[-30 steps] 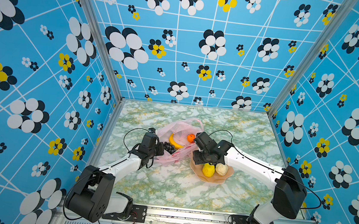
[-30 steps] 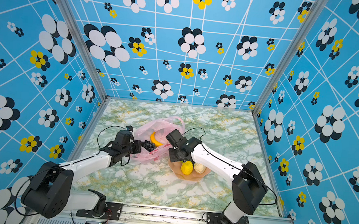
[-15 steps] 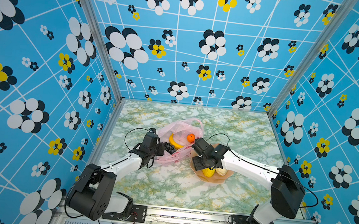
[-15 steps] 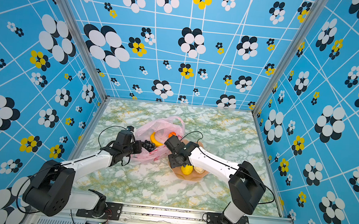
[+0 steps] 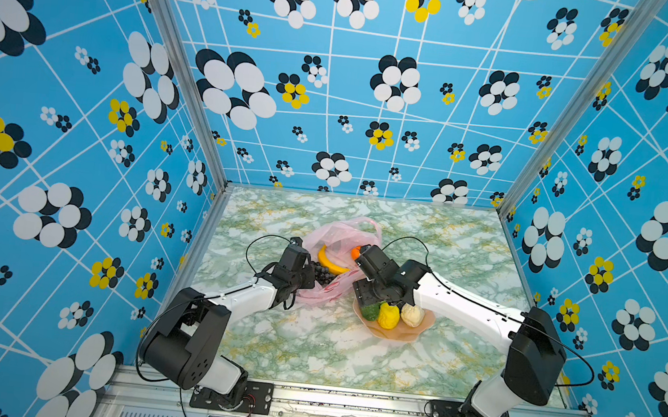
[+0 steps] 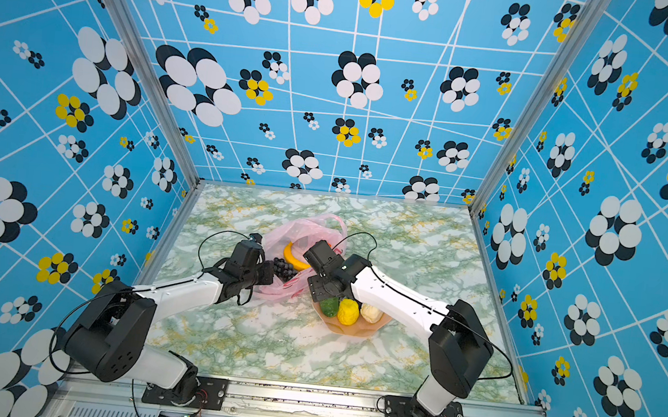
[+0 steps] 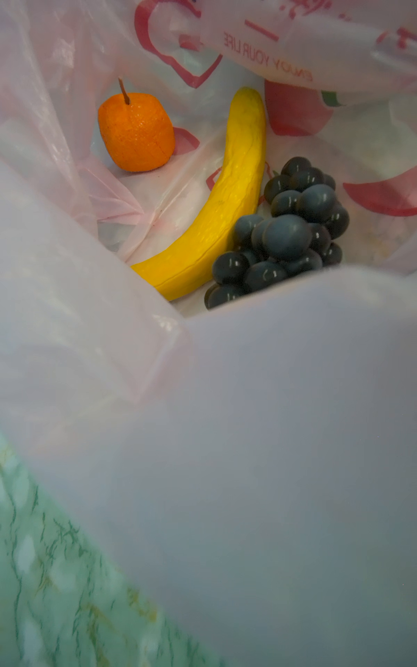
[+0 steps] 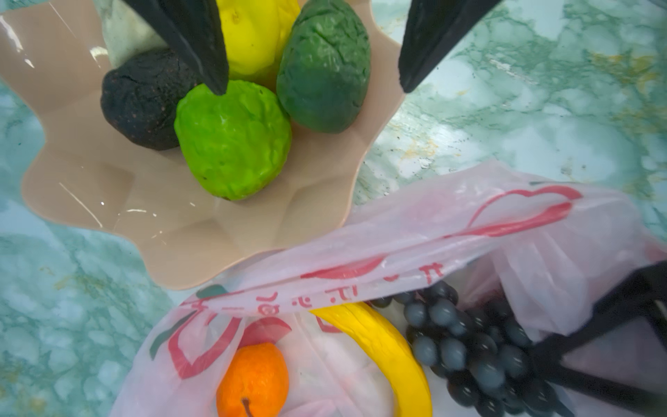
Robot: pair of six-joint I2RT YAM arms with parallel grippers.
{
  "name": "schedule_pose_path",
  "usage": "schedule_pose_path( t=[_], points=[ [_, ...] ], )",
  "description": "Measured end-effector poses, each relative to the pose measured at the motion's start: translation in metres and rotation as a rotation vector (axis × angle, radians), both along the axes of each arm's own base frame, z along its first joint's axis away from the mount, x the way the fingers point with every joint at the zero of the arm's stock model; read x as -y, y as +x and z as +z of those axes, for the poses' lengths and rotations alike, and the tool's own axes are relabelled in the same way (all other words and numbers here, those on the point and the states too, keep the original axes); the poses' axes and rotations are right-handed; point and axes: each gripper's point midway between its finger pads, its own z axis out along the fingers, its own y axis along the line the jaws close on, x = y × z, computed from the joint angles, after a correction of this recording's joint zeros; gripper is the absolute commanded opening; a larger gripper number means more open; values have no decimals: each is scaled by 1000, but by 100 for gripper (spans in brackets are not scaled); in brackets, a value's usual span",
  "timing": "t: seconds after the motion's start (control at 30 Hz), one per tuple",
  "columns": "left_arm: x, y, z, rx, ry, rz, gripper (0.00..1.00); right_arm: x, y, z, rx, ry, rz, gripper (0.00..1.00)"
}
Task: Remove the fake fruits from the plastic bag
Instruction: 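Lower the dark green fruit into the peach bowl and open the right gripper, then reach the right gripper from the bowl into the bag toward the orange tangerine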
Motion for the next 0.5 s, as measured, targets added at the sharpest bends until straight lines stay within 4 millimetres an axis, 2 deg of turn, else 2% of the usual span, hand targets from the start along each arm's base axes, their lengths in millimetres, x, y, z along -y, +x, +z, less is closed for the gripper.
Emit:
schedule_pose_path(
  t=[0.13,0.2,0.4,0.5],
  points=[
    [-15,6,1,-4,-11,61,0,-21,26,23,33,83,-12,72],
    [-26,8,0,-8,2,97,0,-34,40,27,37,115,-16,70],
    [-72,12,19,36,4,241,0,-79,86,8,0,178,-21,66],
    [-98,5,25,62,-2,326,0,-99,106,-3,-10,195,-20,64]
  ],
)
